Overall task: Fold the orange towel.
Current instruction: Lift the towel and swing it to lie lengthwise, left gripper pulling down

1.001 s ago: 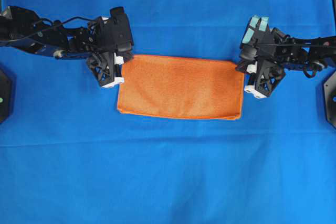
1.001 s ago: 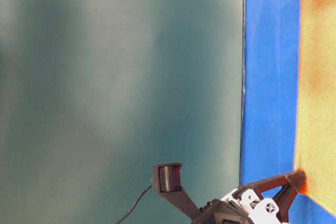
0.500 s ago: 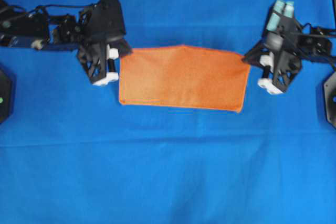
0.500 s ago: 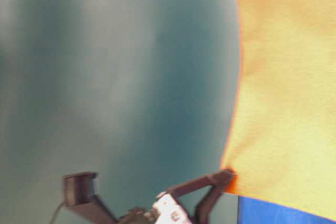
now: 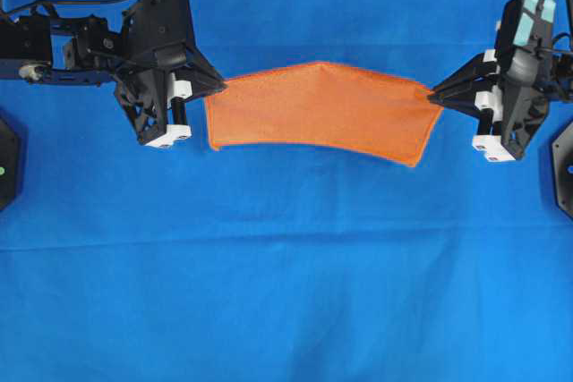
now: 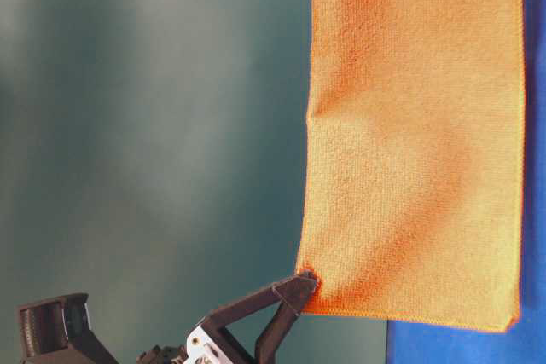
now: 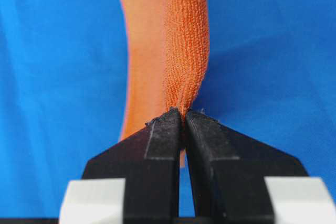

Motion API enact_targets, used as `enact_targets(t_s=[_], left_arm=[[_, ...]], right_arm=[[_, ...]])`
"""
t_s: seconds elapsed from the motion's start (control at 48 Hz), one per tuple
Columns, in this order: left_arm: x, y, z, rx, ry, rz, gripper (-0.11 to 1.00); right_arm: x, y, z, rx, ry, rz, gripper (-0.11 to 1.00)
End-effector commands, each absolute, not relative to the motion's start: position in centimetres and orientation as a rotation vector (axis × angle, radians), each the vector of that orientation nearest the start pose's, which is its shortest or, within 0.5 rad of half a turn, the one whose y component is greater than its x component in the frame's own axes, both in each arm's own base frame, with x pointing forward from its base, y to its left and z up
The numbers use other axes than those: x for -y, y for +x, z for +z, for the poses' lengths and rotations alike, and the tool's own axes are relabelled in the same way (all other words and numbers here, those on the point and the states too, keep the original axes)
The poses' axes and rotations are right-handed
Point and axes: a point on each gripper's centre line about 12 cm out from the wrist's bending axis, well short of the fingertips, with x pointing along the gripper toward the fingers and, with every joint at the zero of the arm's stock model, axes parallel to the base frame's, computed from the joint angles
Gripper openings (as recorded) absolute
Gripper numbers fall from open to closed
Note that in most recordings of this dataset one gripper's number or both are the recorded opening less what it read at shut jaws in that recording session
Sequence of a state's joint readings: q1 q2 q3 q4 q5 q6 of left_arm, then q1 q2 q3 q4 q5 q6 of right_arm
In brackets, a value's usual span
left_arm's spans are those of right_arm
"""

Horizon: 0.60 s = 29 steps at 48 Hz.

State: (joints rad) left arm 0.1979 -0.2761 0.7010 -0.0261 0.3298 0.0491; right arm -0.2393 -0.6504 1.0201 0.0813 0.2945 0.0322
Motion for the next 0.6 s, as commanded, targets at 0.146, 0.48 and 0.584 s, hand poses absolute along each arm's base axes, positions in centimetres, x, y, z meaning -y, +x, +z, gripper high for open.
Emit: enact_targets(t_s=[0.146,0.48,0.584], left_arm=[[-5.0,33.7,24.2,-0.694,-0.046,0.132,0.01],[1.4,37.3,25.6,-0.55,-0.018,-0.033,0.01],[3.3,39.1,26.1,-0.51,-0.007,-0.077,0.01]], right_arm=[[6.6,23.7,22.7,-0.62,0.196,-0.283,0.03],[10.7,25.4,22.7,-0.605,0.148,-0.395,0.03],[12.9,26.2,22.8,-0.611,0.14,-0.445,0.03]])
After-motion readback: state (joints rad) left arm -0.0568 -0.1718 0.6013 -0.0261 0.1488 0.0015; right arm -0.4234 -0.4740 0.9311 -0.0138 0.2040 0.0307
